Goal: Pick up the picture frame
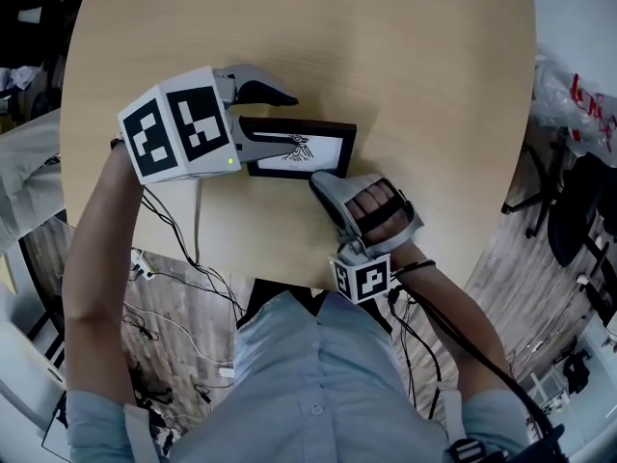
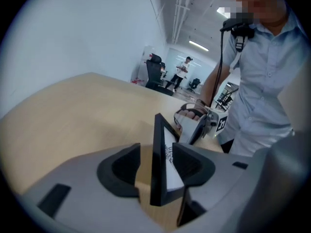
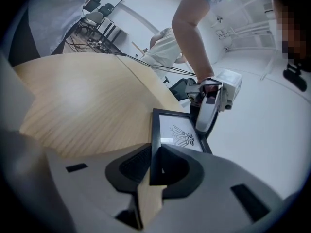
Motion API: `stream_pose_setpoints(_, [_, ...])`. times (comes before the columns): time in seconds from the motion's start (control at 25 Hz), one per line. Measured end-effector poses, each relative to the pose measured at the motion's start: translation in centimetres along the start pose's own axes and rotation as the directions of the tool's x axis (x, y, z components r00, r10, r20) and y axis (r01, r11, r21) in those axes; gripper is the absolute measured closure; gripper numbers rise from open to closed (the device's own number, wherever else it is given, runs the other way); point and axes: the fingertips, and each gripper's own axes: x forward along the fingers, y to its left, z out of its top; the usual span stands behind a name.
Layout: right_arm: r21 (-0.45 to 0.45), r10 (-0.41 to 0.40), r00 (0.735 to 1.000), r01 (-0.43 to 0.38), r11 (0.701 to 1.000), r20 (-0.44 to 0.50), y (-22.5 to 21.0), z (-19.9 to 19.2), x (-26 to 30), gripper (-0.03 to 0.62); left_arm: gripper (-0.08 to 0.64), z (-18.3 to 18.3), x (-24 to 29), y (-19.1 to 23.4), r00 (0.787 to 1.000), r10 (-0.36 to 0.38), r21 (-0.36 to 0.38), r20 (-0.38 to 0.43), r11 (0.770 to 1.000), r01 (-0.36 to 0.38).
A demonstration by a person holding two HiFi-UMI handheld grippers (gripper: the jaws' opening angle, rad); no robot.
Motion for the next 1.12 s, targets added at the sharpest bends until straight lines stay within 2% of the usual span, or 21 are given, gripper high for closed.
stream_pose_setpoints(0.16, [-0.014,-0.007,1.000,0.007,1.000,-0.005,0.0,0.0,-0.1,0.532,0.387,-1.8,1.7,-0.4,0.990,-0.111,-0.026,-0.091,0.994,0.109])
stream_pose_setpoints(0.32, [-0.010,-0.008,1.000,0.008,1.000,0.002,-0.2,0.1,0.1,0.532,0.416,-2.2,2.0,-0.5,0.974,-0.185,-0.045,-0.129,0.983,0.180])
stream_pose_setpoints(0.48, [-0.006,-0.006,1.000,0.006,1.000,0.001,-0.1,0.3,0.1,0.531,0.449,-2.3,2.0,-1.0,0.968,-0.198,-0.021,-0.157,0.980,0.197])
stream_pose_setpoints(0.72, [0.025,0.004,1.000,-0.004,1.000,0.000,0.3,0.3,-0.2,0.525,0.474,-2.2,2.3,-1.6,0.960,-0.232,-0.057,-0.155,0.973,0.226])
stream_pose_setpoints(0.92, [0.128,0.008,0.999,-0.013,0.992,0.042,-0.4,1.0,-0.6,0.457,0.483,-2.1,2.3,-1.9,0.966,-0.207,-0.062,-0.156,0.978,0.200])
stream_pose_setpoints(1.12, [0.227,-0.019,0.995,-0.002,0.974,0.094,-1.5,2.4,-1.7,0.449,0.488,-2.3,2.0,-2.3,0.977,-0.154,-0.053,-0.146,0.988,0.147])
